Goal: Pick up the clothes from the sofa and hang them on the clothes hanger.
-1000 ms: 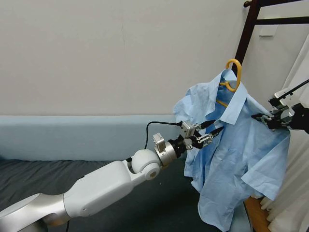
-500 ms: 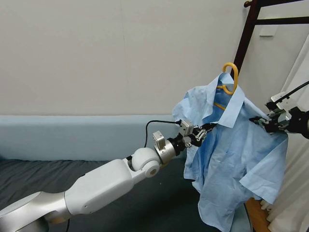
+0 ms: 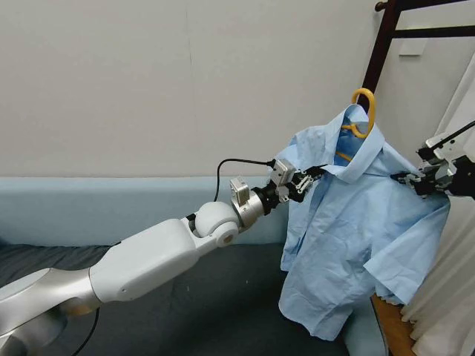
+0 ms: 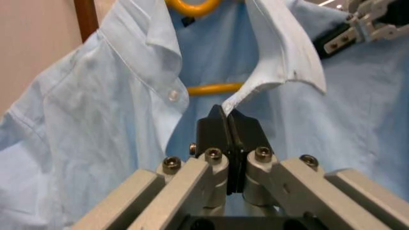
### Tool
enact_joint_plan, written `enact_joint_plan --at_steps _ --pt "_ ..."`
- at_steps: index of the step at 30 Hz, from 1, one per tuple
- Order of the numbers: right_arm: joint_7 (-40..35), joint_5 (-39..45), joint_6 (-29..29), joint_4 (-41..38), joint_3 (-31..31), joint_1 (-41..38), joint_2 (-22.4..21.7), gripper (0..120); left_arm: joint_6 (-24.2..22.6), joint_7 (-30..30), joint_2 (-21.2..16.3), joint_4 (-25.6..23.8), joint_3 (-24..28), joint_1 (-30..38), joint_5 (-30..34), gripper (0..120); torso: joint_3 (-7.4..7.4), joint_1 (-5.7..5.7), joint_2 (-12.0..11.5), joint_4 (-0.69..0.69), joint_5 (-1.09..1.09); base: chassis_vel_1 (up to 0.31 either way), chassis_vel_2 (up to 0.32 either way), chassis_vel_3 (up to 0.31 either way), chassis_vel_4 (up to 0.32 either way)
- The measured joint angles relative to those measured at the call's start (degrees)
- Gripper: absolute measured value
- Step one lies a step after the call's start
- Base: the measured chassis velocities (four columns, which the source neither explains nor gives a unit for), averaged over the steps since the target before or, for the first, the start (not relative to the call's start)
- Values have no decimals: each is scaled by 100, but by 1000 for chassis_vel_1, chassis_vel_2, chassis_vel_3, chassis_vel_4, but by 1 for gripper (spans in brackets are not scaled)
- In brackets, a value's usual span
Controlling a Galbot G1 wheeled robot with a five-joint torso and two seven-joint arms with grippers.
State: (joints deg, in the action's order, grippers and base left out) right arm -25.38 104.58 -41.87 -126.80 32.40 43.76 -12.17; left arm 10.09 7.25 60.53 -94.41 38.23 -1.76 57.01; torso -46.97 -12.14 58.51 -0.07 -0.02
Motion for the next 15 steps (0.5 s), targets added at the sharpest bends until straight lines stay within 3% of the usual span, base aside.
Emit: enact_joint_plan --at_steps 8,15 --pt "-596 391 0 -211 63 -76 67 2 -135 -198 -364 -460 -145 -219 -36 25 0 0 0 0 0 0 0 0 0" --pt "-1562 784 1 -63 144 -65 208 2 -506 -907 -890 -1143 -638 -731 -241 52 0 0 0 0 -1 0 0 0 0"
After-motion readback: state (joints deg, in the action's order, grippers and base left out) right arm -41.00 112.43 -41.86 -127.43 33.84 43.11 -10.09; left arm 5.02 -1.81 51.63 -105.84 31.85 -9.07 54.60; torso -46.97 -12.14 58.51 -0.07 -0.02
